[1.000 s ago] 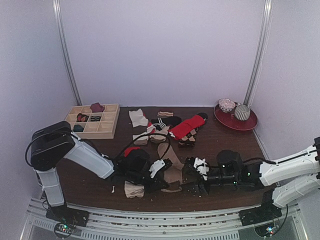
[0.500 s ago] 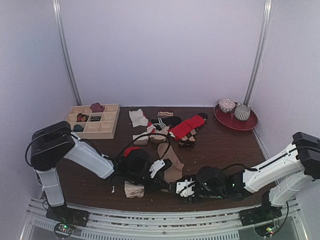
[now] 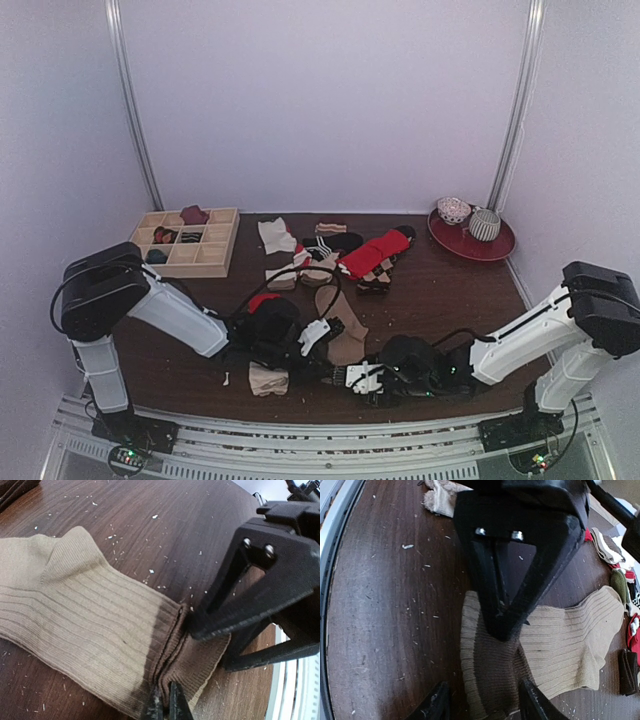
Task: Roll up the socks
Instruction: Roll the sock at the center of the board.
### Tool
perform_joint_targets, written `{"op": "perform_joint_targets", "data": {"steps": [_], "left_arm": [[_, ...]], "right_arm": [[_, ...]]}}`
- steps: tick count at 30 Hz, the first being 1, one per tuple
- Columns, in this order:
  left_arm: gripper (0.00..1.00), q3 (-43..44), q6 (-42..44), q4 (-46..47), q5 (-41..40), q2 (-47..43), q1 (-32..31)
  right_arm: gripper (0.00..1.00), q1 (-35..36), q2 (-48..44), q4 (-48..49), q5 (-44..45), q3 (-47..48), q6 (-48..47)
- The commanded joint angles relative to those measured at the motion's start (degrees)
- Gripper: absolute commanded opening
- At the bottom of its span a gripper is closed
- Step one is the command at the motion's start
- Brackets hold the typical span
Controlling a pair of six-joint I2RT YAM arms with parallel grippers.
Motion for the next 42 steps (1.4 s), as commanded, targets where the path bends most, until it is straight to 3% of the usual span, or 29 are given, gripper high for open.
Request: {"op": "perform_joint_targets", "data": {"steps": [1, 4, 7, 11, 13, 17, 21, 26, 31, 42], "left_arm": [[0.0, -1.9, 1.2, -10.1, -0.2, 2.4, -0.3], [0.0, -1.8, 1.4, -10.2, 0.0, 2.5, -0.3], [0.0, -1.9, 1.7, -10.2, 0.1, 2.1, -0.3], [0.02, -1.7, 2.6, -10.7, 0.0, 1.4, -0.2], [0.14, -1.4, 3.2, -11.5, -1.1, 0.1, -0.3], [0.51, -1.4, 5.4, -13.4, -6.0, -5.8, -0.2], [0.64, -3.3, 8.2, -12.5, -9.3, -13.6, -0.2], [0.68, -8.8, 11.8, -2.6, -6.9, -21.8, -0.3], [0.68, -8.4, 14.8, 2.4, -2.5, -19.1, -0.3], [0.65, -4.6, 16.9, 7.8, 7.4, -8.8, -0.3]], "right_arm": [[0.49, -1.3, 1.8, -1.4, 1.2, 0.5, 1.5], [0.44, -1.7, 3.4, -1.8, 0.9, 0.8, 3.0], [0.29, -2.1, 5.6, -4.2, 1.3, 1.8, 6.5], [0.16, -2.8, 6.1, -6.5, -2.0, 2.9, 14.0], [0.12, -4.2, 5.2, -7.3, -6.0, 3.2, 18.6], [0.08, -7.1, 3.4, -5.0, -13.5, 0.1, 29.2], [0.08, -11.7, 5.0, -0.7, -30.1, -2.9, 38.3], [0.08, -15.0, 10.3, -2.1, -43.5, -0.9, 44.6], [0.08, -19.2, 12.6, -8.3, -55.6, 2.6, 48.4], [0.08, -24.7, 17.7, -14.1, -59.0, 5.7, 48.5]]}}
